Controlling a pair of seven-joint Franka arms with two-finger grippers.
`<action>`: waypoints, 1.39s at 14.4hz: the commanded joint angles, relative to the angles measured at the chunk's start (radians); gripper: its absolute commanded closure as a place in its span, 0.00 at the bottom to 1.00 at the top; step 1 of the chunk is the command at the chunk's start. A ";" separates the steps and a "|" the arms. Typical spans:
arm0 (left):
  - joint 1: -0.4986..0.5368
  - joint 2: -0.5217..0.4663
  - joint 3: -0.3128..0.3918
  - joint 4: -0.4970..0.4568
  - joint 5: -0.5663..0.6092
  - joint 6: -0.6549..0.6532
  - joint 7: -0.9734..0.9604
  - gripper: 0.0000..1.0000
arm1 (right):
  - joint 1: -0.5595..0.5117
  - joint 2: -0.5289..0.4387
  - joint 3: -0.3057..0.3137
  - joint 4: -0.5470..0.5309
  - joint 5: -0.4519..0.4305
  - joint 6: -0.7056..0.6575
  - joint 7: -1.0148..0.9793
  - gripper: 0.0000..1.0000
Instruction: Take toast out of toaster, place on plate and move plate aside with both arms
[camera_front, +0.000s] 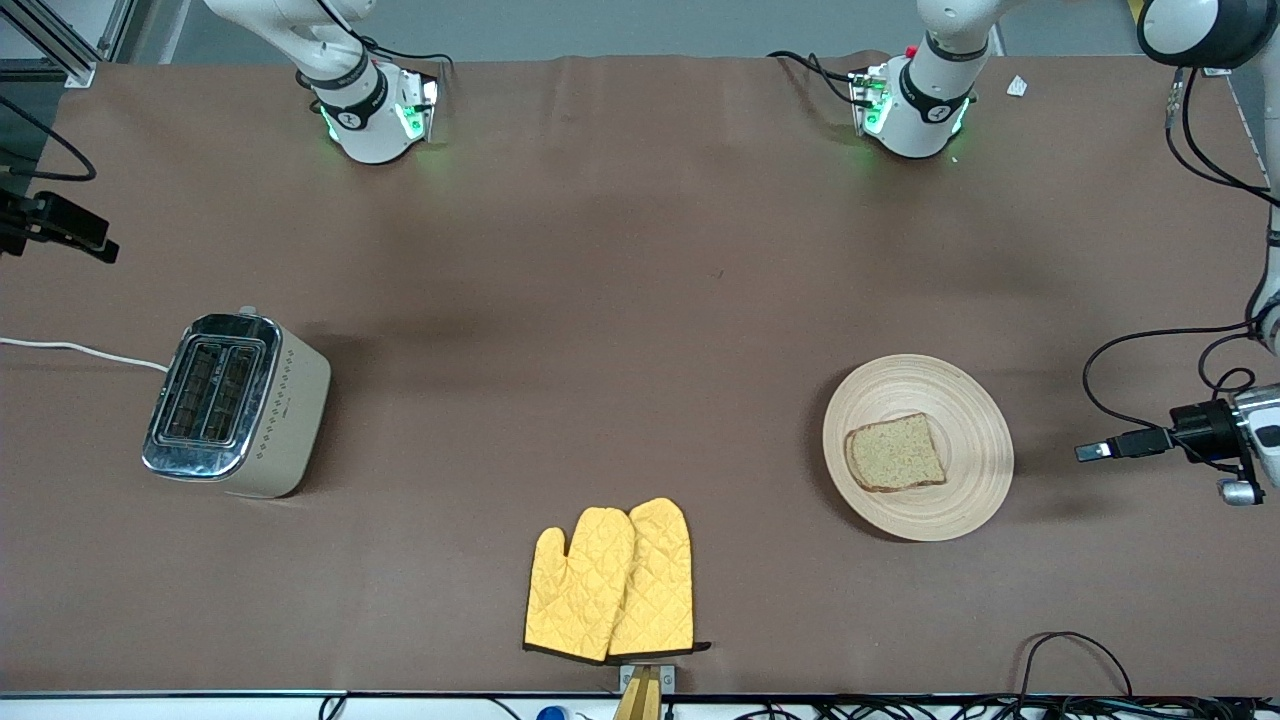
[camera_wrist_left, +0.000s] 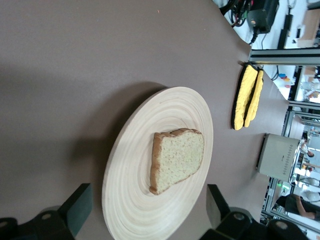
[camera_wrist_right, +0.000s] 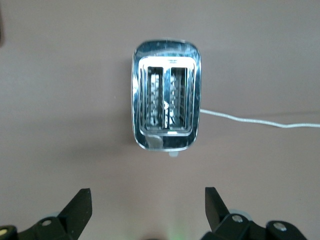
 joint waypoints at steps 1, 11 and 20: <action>-0.030 -0.092 -0.012 -0.008 0.093 -0.034 -0.182 0.00 | -0.004 -0.001 0.010 -0.006 0.014 0.031 -0.012 0.00; -0.220 -0.439 -0.044 -0.008 0.484 -0.243 -0.672 0.00 | 0.002 -0.001 0.013 0.002 0.020 0.034 -0.009 0.00; -0.260 -0.635 -0.106 0.000 0.771 -0.257 -0.579 0.00 | 0.002 0.002 0.011 0.000 0.020 0.047 -0.009 0.00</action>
